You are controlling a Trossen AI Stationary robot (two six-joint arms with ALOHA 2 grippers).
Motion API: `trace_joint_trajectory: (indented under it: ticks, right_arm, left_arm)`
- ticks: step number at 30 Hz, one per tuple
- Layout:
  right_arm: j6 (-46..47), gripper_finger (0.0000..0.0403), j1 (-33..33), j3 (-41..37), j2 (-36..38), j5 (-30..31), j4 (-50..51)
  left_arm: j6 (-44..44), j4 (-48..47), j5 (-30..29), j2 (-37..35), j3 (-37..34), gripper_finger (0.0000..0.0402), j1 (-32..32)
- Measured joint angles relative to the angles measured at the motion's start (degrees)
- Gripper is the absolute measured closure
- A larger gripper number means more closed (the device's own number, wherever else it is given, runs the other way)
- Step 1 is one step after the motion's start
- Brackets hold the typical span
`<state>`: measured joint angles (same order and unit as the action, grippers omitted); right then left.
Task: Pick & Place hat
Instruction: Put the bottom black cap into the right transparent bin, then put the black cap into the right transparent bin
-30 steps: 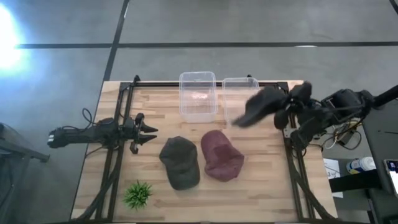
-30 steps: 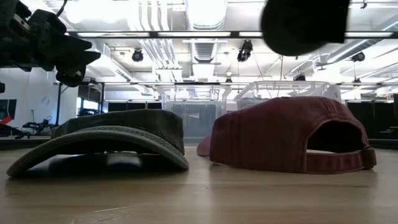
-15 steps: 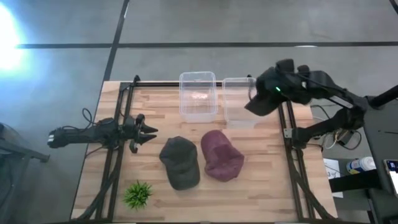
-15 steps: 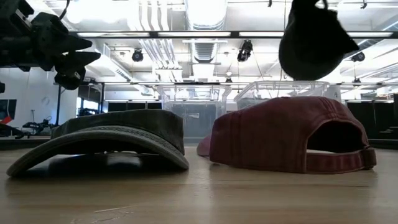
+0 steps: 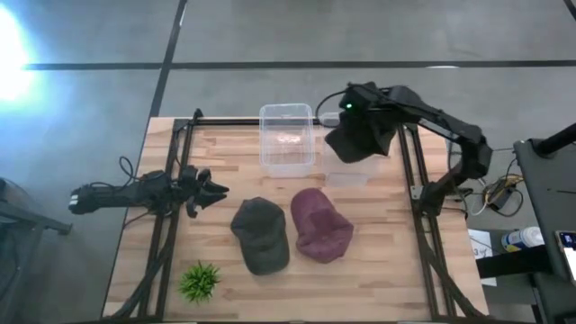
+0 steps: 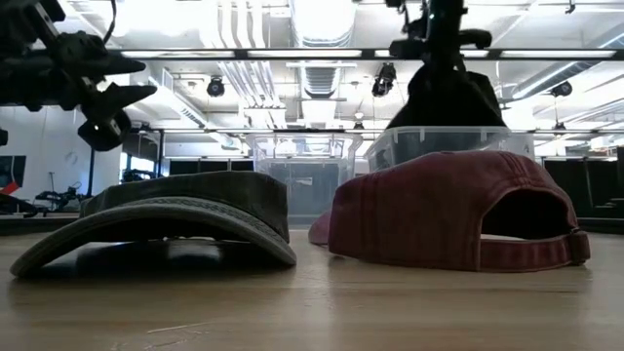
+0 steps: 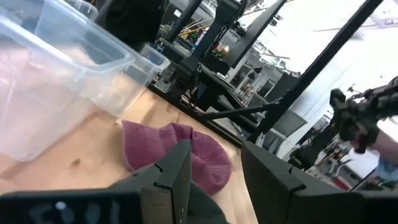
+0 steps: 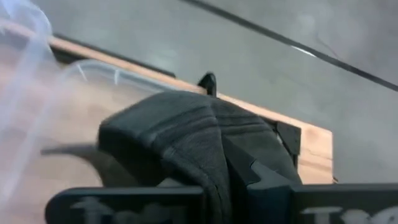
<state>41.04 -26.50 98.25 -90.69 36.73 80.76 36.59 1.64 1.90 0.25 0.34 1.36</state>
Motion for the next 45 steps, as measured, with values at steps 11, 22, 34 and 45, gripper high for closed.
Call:
trace_joint_trajectory:
  ticks: [11,22,34,45]
  right_arm:
    - [-4.3,0.0387,-0.2,6.8,-6.3,-3.4,-1.5]
    - [-8.3,0.0268,-2.1,8.9,-8.9,-11.9,-5.5]
    - [-16.0,0.0207,-1.3,10.1,-7.2,-22.1,-11.1]
    - [-16.0,0.0209,2.4,11.6,-1.6,-22.2,-4.3]
  left_arm:
    - [2.7,0.0,0.0,0.0,0.0,0.0266,0.0]
    - [2.5,0.0,0.0,0.0,0.0,0.0266,0.0]
    - [2.7,0.0,0.0,0.0,0.0,0.0266,0.0]
    - [2.5,-0.2,0.0,0.0,0.0,0.0266,0.0]
